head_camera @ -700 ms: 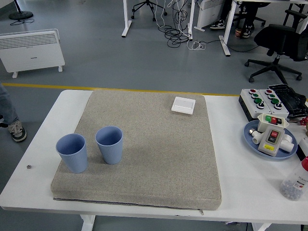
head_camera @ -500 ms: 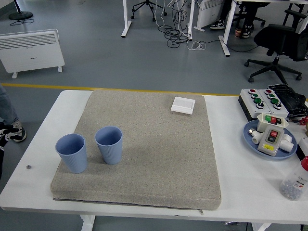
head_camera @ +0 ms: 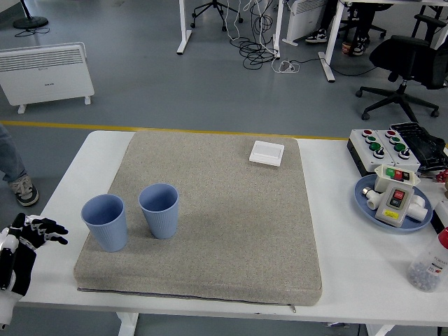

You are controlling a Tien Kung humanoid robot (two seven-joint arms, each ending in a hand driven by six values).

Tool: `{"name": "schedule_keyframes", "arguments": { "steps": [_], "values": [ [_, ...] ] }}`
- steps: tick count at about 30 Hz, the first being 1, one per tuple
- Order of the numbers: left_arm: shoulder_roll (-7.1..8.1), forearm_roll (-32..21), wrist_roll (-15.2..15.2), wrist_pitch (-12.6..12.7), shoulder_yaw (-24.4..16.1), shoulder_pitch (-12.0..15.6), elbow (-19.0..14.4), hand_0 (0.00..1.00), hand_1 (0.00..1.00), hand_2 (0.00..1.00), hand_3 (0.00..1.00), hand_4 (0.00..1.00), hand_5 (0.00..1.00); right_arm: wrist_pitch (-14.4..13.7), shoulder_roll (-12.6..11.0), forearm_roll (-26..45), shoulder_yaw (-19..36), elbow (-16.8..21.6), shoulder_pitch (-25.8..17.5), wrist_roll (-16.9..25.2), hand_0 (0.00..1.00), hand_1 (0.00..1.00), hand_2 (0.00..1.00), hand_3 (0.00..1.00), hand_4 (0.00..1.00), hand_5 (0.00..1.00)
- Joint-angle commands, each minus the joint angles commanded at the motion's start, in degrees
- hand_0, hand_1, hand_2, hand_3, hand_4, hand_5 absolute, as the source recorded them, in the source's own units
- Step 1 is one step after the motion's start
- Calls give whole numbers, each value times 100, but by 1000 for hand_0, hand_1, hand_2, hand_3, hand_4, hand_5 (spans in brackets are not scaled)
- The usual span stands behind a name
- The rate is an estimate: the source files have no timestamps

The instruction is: Push cup pick cup insert cup

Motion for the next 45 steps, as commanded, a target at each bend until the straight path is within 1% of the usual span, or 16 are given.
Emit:
{"name": "schedule_keyframes", "arguments": {
  "steps": [1, 2, 7, 8, 13, 14, 15, 18, 22, 24, 28, 32, 38, 43, 45],
  "values": [
    [1, 17, 13, -10, 32, 4, 42, 346, 471, 466, 429, 549, 998, 0, -1, 2, 1, 0, 2, 0, 679, 591, 599, 583, 122, 547],
    [-1, 17, 27, -22, 70, 3, 95, 405, 476, 469, 431, 550, 998, 0, -2, 5, 3, 0, 4, 1, 679, 591, 600, 583, 122, 546],
    [-27, -13, 94, -68, 210, -42, 265, 405, 476, 469, 431, 550, 998, 5, -8, -17, 13, 0, 10, -6, 679, 591, 600, 583, 122, 546],
    [-34, -21, 115, -80, 250, -57, 308, 453, 485, 473, 433, 552, 998, 7, -10, -24, 15, 0, 12, -7, 680, 592, 599, 584, 122, 546],
    [-88, -31, 211, -119, 404, -151, 455, 453, 485, 473, 433, 552, 998, 8, -11, -31, 25, 0, 14, -1, 680, 592, 599, 584, 122, 546],
    [-101, -14, 242, -130, 441, -185, 483, 476, 498, 478, 431, 553, 998, 8, -10, -36, 31, 0, 17, 1, 680, 591, 598, 584, 122, 546],
    [-104, -10, 249, -132, 450, -193, 489, 476, 498, 478, 431, 553, 998, 8, -10, -37, 32, 0, 18, 2, 680, 591, 598, 584, 122, 546],
    [-131, 55, 413, -174, 571, -350, 605, 476, 498, 478, 431, 553, 998, 3, -1, -36, 40, 0, 28, 6, 680, 591, 598, 584, 122, 546],
    [-148, 115, 463, -201, 647, -493, 749, 483, 506, 479, 434, 552, 998, -1, 5, -32, 45, 0, 33, 14, 680, 591, 599, 584, 122, 546],
    [-121, 117, 483, -214, 700, -561, 829, 483, 506, 479, 434, 552, 998, -2, 3, -27, 43, 0, 30, 15, 680, 591, 599, 584, 122, 546],
    [-4, 171, 529, -230, 910, -698, 952, 496, 507, 480, 434, 557, 998, -4, 4, -18, 33, 0, 22, 13, 680, 591, 599, 584, 122, 547],
    [43, 225, 555, -244, 1032, -795, 1010, 509, 506, 480, 433, 567, 998, -8, 10, -9, 24, 0, 0, 10, 679, 591, 600, 584, 122, 546],
    [71, 218, 547, -257, 1181, -960, 1165, 518, 506, 482, 433, 565, 998, -8, 9, -42, 16, 0, -23, 0, 679, 591, 600, 584, 122, 547],
    [174, 255, 567, -273, 1410, -1145, 1282, 518, 506, 482, 433, 565, 998, -12, 12, -34, 1, 0, -38, -2, 679, 591, 600, 584, 122, 547],
    [196, 279, 595, -284, 1467, -1201, 1311, 535, 513, 483, 434, 565, 998, -14, 14, -18, -9, 0, -42, 1, 679, 591, 601, 584, 122, 546]
  ]
}}
